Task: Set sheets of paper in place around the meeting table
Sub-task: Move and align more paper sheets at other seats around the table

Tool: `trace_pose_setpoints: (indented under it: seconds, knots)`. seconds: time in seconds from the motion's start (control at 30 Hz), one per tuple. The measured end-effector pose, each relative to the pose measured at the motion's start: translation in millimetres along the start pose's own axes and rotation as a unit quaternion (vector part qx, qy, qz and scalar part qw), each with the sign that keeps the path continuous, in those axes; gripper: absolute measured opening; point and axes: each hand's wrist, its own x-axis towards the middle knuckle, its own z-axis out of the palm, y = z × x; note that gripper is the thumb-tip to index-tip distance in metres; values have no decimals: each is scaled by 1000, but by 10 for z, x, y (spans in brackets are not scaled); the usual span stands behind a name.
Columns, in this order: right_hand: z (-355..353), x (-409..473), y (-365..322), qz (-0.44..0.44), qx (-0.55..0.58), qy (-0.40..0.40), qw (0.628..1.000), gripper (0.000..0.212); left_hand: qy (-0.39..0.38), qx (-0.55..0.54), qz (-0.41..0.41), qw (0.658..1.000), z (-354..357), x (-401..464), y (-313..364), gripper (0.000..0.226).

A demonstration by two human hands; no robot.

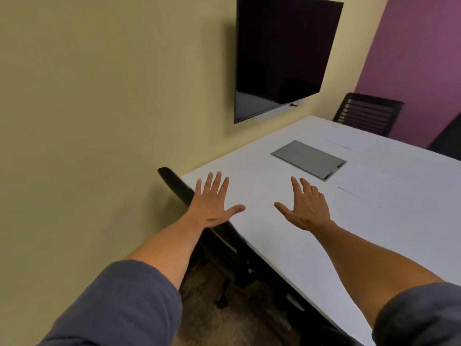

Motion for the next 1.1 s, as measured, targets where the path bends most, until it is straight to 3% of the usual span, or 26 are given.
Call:
trace_pose_setpoints:
  seconds: [0.53,0.77,1.1]
  knots:
    - [202,528,1499,181,-1,-21,983,92,-31,-38,166,985,236,2062,1209,107]
    - [496,543,2122,301,26,-28,953,94,-56,-61,236,968,647,2873,1886,112]
    - [1032,1286,2867,394,24,-70,916,87,-108,-99,326,934,1312,4251,2684,109]
